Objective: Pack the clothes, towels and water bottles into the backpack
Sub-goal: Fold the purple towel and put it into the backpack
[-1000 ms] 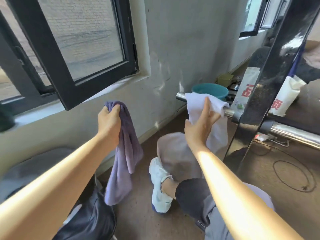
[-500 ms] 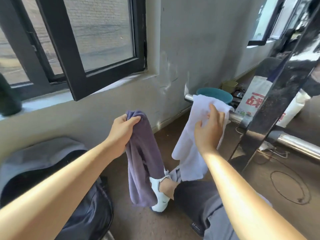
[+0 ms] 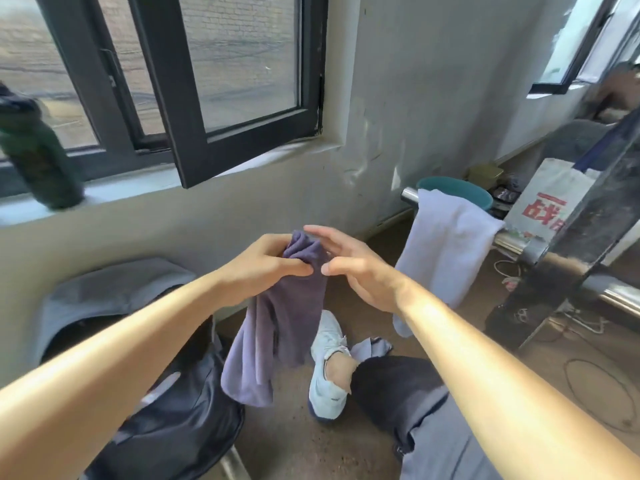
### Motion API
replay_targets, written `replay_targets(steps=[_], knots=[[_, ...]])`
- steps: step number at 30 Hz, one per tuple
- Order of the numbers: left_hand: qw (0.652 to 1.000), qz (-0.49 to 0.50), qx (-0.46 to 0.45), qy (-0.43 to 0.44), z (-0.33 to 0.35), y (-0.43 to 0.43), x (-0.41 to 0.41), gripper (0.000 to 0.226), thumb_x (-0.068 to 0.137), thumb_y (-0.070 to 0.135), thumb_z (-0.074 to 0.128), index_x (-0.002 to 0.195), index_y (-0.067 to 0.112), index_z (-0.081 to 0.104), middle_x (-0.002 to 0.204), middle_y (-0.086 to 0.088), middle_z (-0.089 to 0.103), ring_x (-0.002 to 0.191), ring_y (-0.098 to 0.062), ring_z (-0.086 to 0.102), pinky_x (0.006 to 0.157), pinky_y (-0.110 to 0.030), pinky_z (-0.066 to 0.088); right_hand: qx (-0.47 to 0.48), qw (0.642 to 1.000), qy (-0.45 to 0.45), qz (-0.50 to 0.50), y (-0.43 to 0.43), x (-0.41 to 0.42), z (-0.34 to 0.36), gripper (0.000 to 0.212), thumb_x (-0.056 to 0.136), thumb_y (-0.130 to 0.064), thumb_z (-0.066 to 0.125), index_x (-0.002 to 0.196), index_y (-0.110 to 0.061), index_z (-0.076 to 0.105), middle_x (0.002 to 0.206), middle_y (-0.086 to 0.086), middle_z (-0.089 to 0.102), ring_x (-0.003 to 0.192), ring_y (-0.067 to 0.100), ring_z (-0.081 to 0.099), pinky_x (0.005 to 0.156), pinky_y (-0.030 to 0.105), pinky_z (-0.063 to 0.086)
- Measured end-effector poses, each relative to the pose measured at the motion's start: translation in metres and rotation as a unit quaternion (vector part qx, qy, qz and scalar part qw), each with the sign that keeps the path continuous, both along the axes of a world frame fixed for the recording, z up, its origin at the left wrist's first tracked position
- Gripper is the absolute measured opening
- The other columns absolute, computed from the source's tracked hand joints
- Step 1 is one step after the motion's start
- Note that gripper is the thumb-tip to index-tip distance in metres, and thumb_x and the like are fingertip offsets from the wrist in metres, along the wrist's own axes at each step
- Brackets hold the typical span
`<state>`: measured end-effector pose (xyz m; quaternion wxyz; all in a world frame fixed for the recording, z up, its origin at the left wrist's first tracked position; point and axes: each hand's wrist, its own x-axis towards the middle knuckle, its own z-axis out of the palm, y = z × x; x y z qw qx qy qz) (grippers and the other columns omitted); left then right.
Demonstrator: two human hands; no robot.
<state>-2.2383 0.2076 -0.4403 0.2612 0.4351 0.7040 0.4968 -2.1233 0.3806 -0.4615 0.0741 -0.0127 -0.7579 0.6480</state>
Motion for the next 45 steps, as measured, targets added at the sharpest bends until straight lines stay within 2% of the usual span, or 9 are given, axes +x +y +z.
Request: replay_targets(steps=[6,9,13,17,23,30,35,41,45], knots=[[0.953,-0.046,-0.137,0.266,0.025,-0.066,-0.02,0.031,0.076,0.026,0.071,0.072,0.008,0.046,0.065,0.008,0.036,0.063,-0.01,0.031,0.06,-0.03,0.031,0.054,0.99,-0.033,0.125,-0.049,-0.039,0.018,0.034,0.091,-0.008,0.066,0.125,-0.006,0.065,0.118,0.009,0.072,0.113,0.016,0.066,0.1,0.03,0.05],[0.921,-0.022,-0.174,0.347,0.034,-0.098,-0.03,0.027,0.079,0.021,0.071,0.07,0.012,0.048,0.062,-0.003,0.043,0.06,-0.015,0.03,0.056,-0.033,0.032,0.082,0.979,-0.072,0.174,-0.075,-0.062,0.021,0.034,0.09,-0.015,0.069,0.121,-0.002,0.067,0.12,0.017,0.071,0.116,0.028,0.066,0.102,0.035,0.047],[0.878,0.062,-0.222,0.419,0.034,-0.143,-0.046,0.027,0.081,0.039,0.069,0.067,0.033,0.047,0.063,0.006,0.054,0.061,-0.011,0.049,0.058,-0.035,0.042,0.138,0.97,-0.098,0.175,-0.108,-0.087,0.028,0.008,0.09,-0.013,0.073,0.092,-0.006,0.07,0.079,0.002,0.066,0.074,0.01,0.06,0.066,0.016,0.045],[0.884,0.14,-0.25,0.37,0.013,-0.189,-0.065,0.021,0.074,0.052,0.069,0.068,0.048,0.049,0.067,0.014,0.056,0.067,-0.01,0.052,0.061,-0.034,0.043,0.19,0.978,-0.031,0.081,-0.135,-0.108,0.023,0.011,0.089,-0.015,0.077,0.085,-0.007,0.07,0.061,-0.008,0.058,0.054,0.001,0.047,0.052,0.011,0.035],[0.926,0.199,-0.236,0.219,-0.05,-0.243,-0.086,0.048,0.062,0.066,0.066,0.082,0.023,0.067,0.072,0.006,0.068,0.077,-0.022,0.065,0.073,-0.041,0.053,0.289,0.953,0.09,0.002,-0.166,-0.135,0.031,0.007,0.083,-0.015,0.079,0.08,-0.013,0.073,0.067,-0.007,0.066,0.056,0.0,0.051,0.056,0.012,0.04],[0.905,0.206,-0.291,0.23,-0.08,-0.269,-0.11,0.036,0.064,0.054,0.065,0.091,0.03,0.067,0.08,0.015,0.071,0.082,-0.014,0.066,0.076,-0.042,0.057,0.284,0.934,0.165,-0.14,-0.182,-0.164,0.04,0.014,0.082,-0.028,0.079,0.072,-0.021,0.071,0.061,-0.012,0.061,0.059,0.004,0.052,0.056,0.018,0.041],[0.912,0.32,-0.225,0.12,-0.092,-0.298,-0.128,0.045,0.064,0.052,0.075,0.066,0.01,0.058,0.054,0.01,0.047,0.057,-0.015,0.04,0.059,-0.036,0.032,0.287,0.933,0.106,-0.189,-0.163,-0.177,0.035,0.02,0.084,-0.032,0.077,0.07,-0.018,0.072,0.065,-0.009,0.064,0.065,0.005,0.055,0.059,0.019,0.042],[0.893,0.437,-0.11,-0.008,-0.095,-0.316,-0.131,0.032,0.087,0.028,0.083,0.085,-0.001,0.071,0.07,-0.004,0.052,0.065,-0.018,0.04,0.054,-0.03,0.026,0.332,0.926,0.004,-0.179,-0.13,-0.189,0.007,0.027,0.086,-0.033,0.075,0.069,-0.013,0.071,0.063,-0.004,0.061,0.068,0.012,0.054,0.062,0.027,0.042],[0.89,0.445,-0.09,-0.032,-0.092,-0.327,-0.134,0.039,0.087,0.036,0.081,0.076,0.004,0.064,0.064,0.0,0.046,0.063,-0.018,0.034,0.056,-0.033,0.021,0.286,0.942,-0.056,-0.169,-0.108,-0.189,-0.011,0.027,0.084,-0.026,0.08,0.071,-0.005,0.07,0.064,0.0,0.058,0.068,0.013,0.051,0.062,0.028,0.042]])
